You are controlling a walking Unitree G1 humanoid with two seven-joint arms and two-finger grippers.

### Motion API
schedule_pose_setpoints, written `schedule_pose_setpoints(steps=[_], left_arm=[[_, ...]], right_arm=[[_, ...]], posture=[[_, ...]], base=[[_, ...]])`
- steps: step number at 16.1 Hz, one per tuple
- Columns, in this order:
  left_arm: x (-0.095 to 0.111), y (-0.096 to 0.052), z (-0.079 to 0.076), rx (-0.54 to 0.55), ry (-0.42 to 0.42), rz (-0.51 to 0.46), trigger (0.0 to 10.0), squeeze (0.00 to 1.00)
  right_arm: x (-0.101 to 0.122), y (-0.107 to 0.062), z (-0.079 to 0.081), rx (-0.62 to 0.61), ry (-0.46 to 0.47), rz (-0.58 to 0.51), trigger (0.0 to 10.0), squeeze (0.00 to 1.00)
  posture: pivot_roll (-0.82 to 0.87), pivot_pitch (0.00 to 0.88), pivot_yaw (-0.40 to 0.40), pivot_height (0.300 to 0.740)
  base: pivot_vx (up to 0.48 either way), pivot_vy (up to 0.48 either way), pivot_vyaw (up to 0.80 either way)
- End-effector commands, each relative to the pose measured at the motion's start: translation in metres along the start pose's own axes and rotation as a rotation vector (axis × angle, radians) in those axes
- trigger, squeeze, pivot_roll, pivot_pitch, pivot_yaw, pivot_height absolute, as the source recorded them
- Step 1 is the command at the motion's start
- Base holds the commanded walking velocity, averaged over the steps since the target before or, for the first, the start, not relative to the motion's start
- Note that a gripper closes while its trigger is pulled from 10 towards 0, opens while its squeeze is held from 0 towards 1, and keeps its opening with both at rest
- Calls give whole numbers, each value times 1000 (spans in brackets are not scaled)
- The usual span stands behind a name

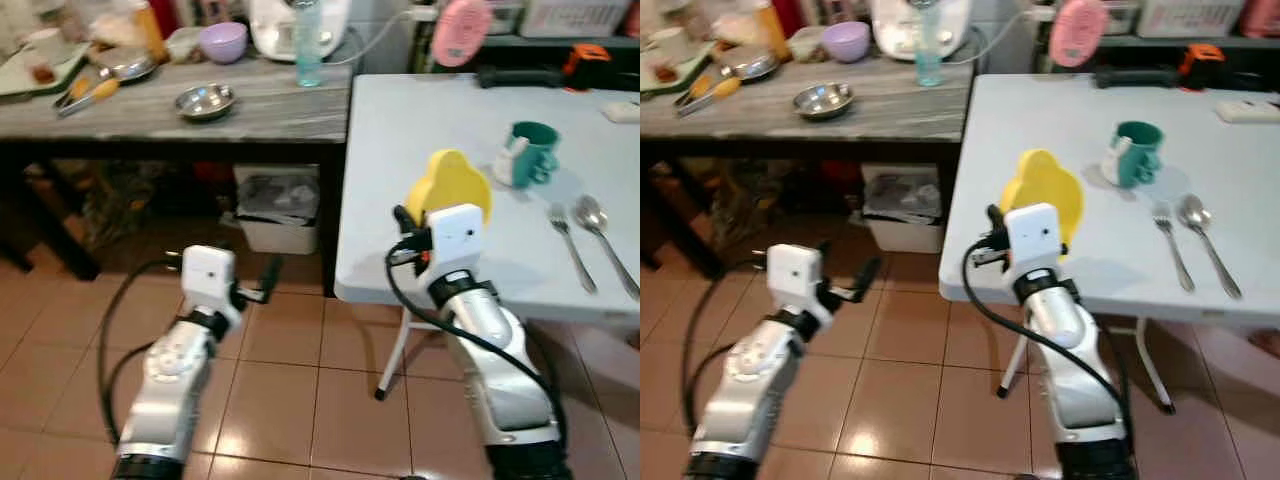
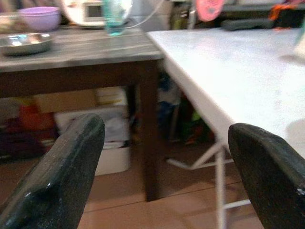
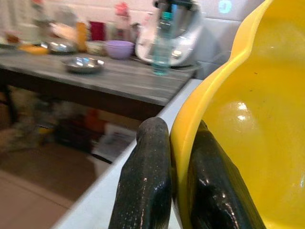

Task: Setting the table

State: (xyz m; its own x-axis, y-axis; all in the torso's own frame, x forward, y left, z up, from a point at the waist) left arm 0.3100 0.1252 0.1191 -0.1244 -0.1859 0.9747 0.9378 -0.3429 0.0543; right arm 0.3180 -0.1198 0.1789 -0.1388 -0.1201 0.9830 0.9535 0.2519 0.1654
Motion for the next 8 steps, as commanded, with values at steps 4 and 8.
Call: schedule_pose_setpoints(steps=[4, 8], left_arm=[[1, 1, -2, -1, 14, 3, 10000, 0], [0, 1, -3, -3, 15, 4, 10000, 0]], right_arm=[[3, 0, 0, -3, 8, -19, 10000, 0], [2, 0, 0, -6, 10, -20, 10000, 0]], posture=[[-67, 95, 67, 740], [-65, 93, 72, 740]], base=[[0, 369, -655], [0, 418, -633]])
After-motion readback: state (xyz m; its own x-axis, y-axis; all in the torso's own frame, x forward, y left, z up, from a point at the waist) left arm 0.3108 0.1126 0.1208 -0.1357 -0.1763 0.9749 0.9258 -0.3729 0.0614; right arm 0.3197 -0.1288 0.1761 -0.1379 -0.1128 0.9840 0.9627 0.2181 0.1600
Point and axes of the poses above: a point about 5 cm out from each wrist's last joint towards the gripper, its own y axis pointing out of the wrist towards the gripper, its own x axis along the axis of the wrist's last joint, z = x × y, the point moved 2 cm from there along y, pointing out of the wrist towards the gripper, and after that the axes turned 14 degrees about y, right-handed, at the moved point
